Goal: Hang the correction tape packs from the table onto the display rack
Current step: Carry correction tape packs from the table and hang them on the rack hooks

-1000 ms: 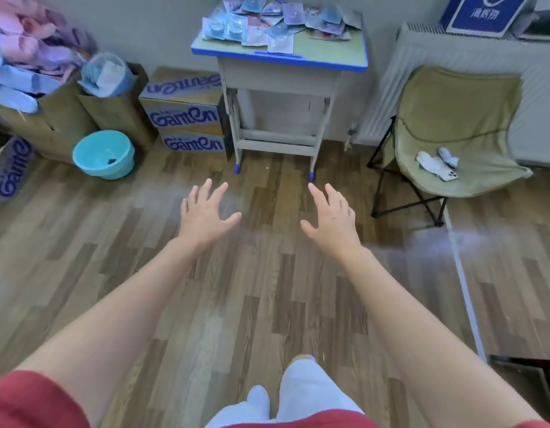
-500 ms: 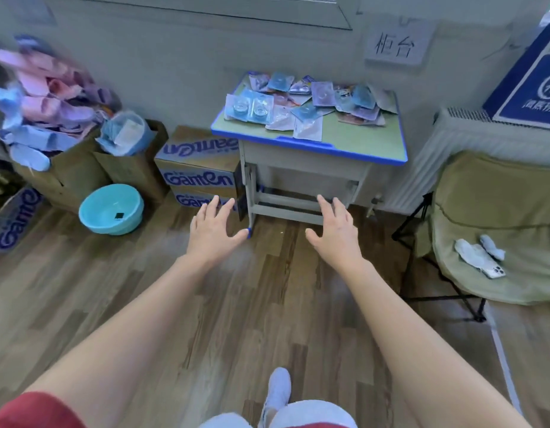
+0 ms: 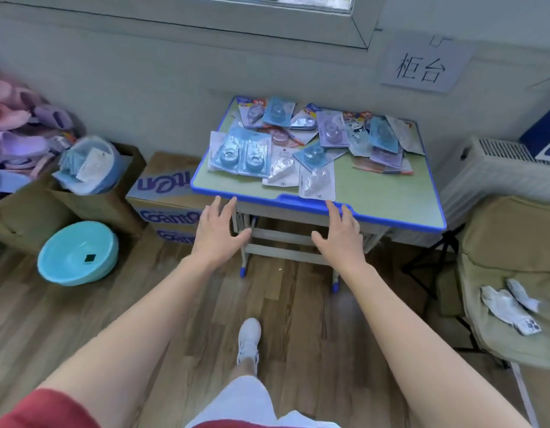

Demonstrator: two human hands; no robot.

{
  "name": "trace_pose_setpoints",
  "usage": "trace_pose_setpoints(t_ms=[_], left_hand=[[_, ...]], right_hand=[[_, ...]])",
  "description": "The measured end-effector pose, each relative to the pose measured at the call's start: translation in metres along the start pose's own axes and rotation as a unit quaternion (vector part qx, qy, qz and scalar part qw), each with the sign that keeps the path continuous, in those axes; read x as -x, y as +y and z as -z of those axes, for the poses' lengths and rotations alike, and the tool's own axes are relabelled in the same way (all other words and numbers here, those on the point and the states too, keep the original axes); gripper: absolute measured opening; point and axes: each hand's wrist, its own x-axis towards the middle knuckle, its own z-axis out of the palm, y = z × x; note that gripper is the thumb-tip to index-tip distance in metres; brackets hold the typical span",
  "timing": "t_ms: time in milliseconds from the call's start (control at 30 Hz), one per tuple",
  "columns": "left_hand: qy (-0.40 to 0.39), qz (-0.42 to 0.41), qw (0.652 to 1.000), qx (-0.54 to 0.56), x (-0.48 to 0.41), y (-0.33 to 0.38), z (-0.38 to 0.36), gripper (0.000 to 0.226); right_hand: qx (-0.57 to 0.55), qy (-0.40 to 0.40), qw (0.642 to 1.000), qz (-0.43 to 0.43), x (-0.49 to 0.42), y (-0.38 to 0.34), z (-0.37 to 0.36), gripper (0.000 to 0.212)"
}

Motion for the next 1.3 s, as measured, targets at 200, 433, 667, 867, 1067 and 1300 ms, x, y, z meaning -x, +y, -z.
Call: trace_pose_setpoints(t_ms=[200, 433, 667, 867, 1067, 1300], left_hand=[[-0.024, -0.038, 0.999, -0.016, -0.125, 0.015, 0.012, 0.076], [-0.041, -0.038, 0.997, -0.049, -0.216, 0.033, -0.009, 0.079], [-0.035, -0.003, 0.989, -0.142, -0.257, 0.042, -0.038, 0.085], [-0.028, 0.015, 0.98, -0.195, -0.271, 0.039, -0.047, 0.087], [-0.036, -0.006, 0.97, -0.241, -0.281, 0.042, -0.049, 0.089], [-0.021, -0.048, 0.985, -0.165, -0.278, 0.048, -0.041, 0.084]], right_hand=[[-0.007, 0.001, 0.998, -0.061, -0.098, -0.02, -0.008, 0.073], [0.015, -0.023, 0.994, -0.104, -0.164, -0.025, -0.028, 0.08], [0.071, -0.068, 0.988, -0.116, -0.194, -0.017, -0.037, 0.092], [0.079, -0.087, 0.987, -0.11, -0.197, -0.012, -0.038, 0.091], [0.091, -0.073, 0.987, -0.114, -0.197, -0.014, -0.037, 0.089], [0.066, -0.076, 0.981, -0.168, -0.194, -0.012, -0.027, 0.093]])
